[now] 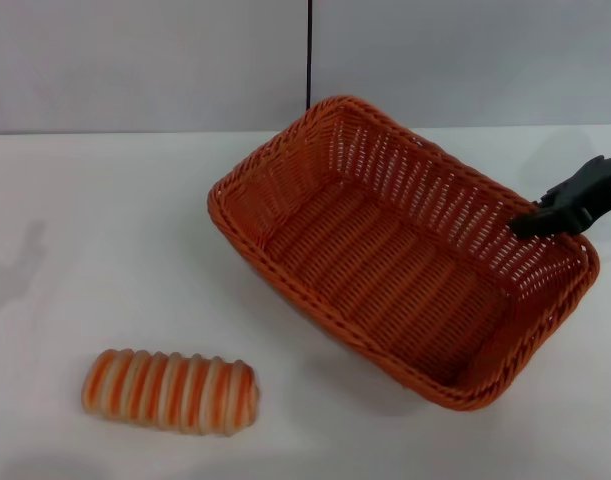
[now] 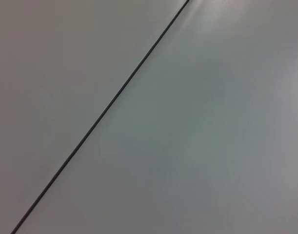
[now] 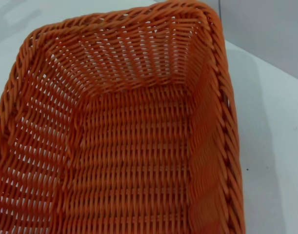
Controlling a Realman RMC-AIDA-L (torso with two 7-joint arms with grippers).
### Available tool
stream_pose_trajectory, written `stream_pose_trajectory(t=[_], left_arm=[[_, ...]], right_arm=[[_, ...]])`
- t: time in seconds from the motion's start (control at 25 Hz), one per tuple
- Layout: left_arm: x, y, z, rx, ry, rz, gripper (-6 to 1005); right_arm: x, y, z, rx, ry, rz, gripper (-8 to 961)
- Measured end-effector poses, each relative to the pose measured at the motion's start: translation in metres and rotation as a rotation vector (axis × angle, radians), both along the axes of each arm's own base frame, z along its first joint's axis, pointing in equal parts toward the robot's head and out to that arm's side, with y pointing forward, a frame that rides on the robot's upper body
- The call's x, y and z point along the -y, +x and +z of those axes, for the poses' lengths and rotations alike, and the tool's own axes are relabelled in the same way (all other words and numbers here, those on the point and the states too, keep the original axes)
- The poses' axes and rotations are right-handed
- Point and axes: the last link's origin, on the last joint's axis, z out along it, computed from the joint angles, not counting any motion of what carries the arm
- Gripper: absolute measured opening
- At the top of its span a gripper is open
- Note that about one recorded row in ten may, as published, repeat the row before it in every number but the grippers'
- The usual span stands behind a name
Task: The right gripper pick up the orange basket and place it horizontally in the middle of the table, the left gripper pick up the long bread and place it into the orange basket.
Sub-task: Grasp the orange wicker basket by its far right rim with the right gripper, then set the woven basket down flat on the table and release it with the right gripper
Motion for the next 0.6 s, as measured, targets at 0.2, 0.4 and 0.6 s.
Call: stream_pose_trajectory(t=[0.2, 0.4, 0.6], left_arm=[[-0.002, 0.001, 0.0, 0.001, -0.001, -0.004, 864], [-0.003, 0.001, 0.0, 0.005, -0.004, -0.008, 864], [-0.003, 0.002, 0.0, 0.007, -0.012, -0.013, 863]], right_arm=[[-0.003, -0.004, 0.006, -0.019, 0.031, 0.019, 177], [-0.001, -0.017, 0.03, -0.136, 0.119, 0.081, 171], [0.006, -0.028, 0.053, -0.21, 0.185, 0.165, 169]])
